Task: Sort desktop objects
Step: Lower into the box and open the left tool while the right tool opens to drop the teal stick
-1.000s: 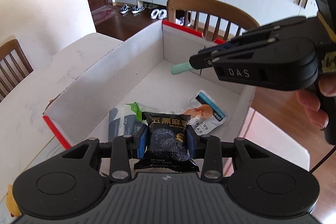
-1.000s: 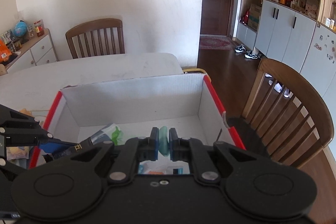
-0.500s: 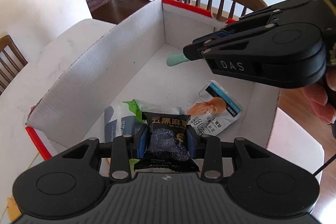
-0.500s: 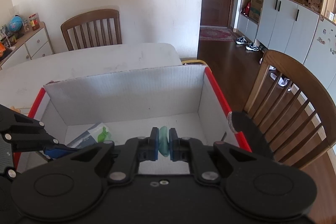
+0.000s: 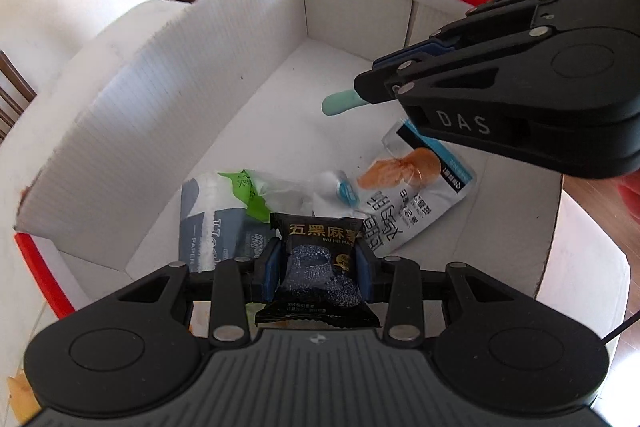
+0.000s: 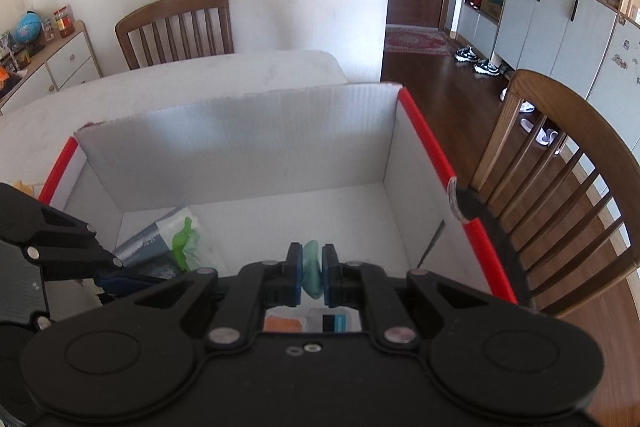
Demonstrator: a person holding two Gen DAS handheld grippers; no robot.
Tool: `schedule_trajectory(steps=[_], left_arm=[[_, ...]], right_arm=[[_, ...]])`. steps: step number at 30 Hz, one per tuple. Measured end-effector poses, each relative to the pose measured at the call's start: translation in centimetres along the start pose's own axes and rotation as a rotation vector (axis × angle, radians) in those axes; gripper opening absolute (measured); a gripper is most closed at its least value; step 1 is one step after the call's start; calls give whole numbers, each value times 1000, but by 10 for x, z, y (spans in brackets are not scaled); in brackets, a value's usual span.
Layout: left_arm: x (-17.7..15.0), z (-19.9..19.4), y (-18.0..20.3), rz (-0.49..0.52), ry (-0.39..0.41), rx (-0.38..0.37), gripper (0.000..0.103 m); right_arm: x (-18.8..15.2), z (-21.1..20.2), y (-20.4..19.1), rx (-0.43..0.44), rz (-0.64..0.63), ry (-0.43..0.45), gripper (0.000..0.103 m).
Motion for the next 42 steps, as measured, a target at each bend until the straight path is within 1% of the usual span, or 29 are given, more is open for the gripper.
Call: schedule_trajectory(steps=[7,11,13,15,17,19,22,25,26,27,33,36,38,42], left_arm=[[-3,2,-1,-6,-27,-10,36],[-5,2,-1,-6,-40,-12,36],[-5,1,-2,-10,-42,-14,37],[-6,0,-2,-13,-42,-13,37],[-7,-2,-3,-18,-38,-8,41],[-6,-5,-5,-38,-28,-8,55],[-6,-12,-10,-75,-7,-9,66],[-8,-17,-15,-100,2,-18,66],[-8,-19,-16,-108,6,-20,66],[-10,-21,-17,-115,10,-21,66],[-11,-31,-17,-136,45,-30,66],[-10,-40,-16,-142,79,-30,74],[-9,-46,-15,-139,112,-17,74],[-10,-60,-13,-151,145,-37,74]], right_arm=[[-9,5,3,0,5,-30,8],[-9,6,2,4,1,-39,7],[-10,7,2,6,3,-46,9],[-10,6,2,9,4,-48,14],[-11,5,2,6,5,-48,17],[-11,3,3,6,13,-49,18],[-12,0,5,7,26,-46,21],[-13,-3,8,12,47,-43,27],[-13,-4,9,18,56,-42,31],[-13,-6,9,25,61,-38,32],[-11,-18,6,34,58,-25,35],[-8,-25,3,38,57,-13,37],[-6,-30,2,38,56,-5,38],[-1,-42,0,32,55,20,41]])
Point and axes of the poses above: each gripper's, at about its wrist camera, not at the fingertips, and z roughly the way its jaws point, y to its right, x to its top, the point moved 8 cm from there along z, roughly the way its jaws point, and after that the axes turned 11 degrees about -z, right-handed, at the moved point
